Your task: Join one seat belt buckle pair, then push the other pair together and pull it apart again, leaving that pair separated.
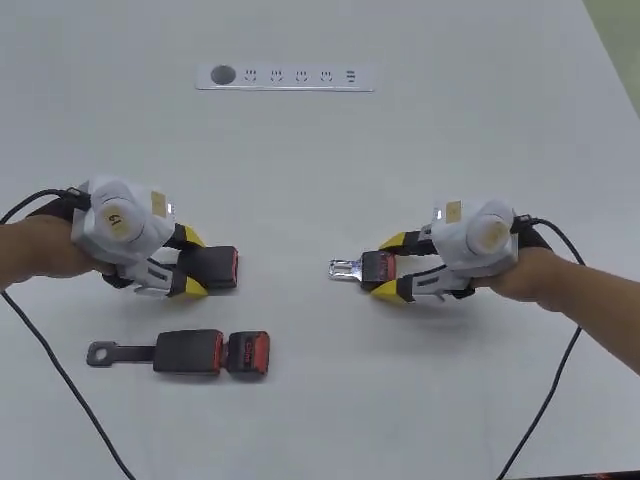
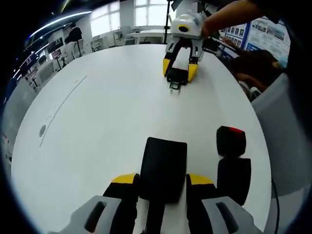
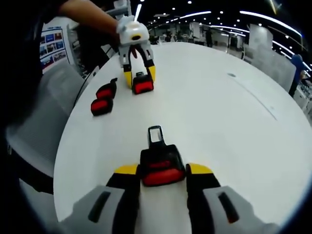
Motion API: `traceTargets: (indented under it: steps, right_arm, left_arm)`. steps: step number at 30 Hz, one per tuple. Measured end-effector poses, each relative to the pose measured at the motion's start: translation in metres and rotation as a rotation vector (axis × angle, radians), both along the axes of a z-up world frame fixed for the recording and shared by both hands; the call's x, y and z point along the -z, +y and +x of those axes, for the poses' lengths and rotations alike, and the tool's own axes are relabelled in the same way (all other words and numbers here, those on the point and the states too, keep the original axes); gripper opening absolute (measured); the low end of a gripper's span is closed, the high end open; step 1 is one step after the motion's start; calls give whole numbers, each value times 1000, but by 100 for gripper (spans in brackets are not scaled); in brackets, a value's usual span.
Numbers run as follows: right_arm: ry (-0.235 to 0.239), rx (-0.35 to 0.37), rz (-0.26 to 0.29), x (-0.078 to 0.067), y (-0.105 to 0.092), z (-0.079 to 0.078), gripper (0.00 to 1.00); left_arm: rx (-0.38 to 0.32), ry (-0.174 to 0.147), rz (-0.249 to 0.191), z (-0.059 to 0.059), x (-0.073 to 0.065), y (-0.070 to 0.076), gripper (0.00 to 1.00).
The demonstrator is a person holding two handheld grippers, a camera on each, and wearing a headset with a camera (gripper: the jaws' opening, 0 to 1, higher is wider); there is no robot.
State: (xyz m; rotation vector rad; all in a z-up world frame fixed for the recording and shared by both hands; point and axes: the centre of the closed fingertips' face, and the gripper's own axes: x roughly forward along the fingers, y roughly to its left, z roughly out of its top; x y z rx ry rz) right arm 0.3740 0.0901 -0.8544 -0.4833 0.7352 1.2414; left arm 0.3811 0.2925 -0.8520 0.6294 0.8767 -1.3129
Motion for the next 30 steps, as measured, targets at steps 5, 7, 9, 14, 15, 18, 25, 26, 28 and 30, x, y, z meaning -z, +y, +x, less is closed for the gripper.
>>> traceTargets:
  steps: [5,7,9,14,15,18,25,26,28,30]
  right_arm:
    - [-8,161,103,-17,4,17,61]
    - [-39,202,108,-21,2,22,71]
    - [-76,265,104,-25,-2,27,73]
    - [-133,400,143,-34,-3,37,85]
    - [-144,412,145,-35,-3,36,87]
    - [-158,483,167,-44,0,31,88]
    - [-200,559,185,-55,9,14,93]
    - [-209,567,189,-57,11,10,94]
    - [-214,573,191,-60,14,4,94]
    - [-221,585,192,-62,17,-4,96]
  left_arm:
    - [-125,-21,-48,9,-14,-1,54]
    - [-184,-32,-70,15,-21,1,66]
    - [-287,-20,-78,19,-26,7,74]
    - [-437,-62,-178,20,-45,11,83]
    - [-462,-68,-187,19,-47,13,84]
    - [-537,-59,-220,9,-53,19,89]
    - [-651,-103,-321,-9,-73,29,92]
    - [-653,-100,-324,-12,-74,30,92]
    - [-662,-105,-335,-21,-77,34,93]
    - [-675,-127,-349,-26,-81,39,94]
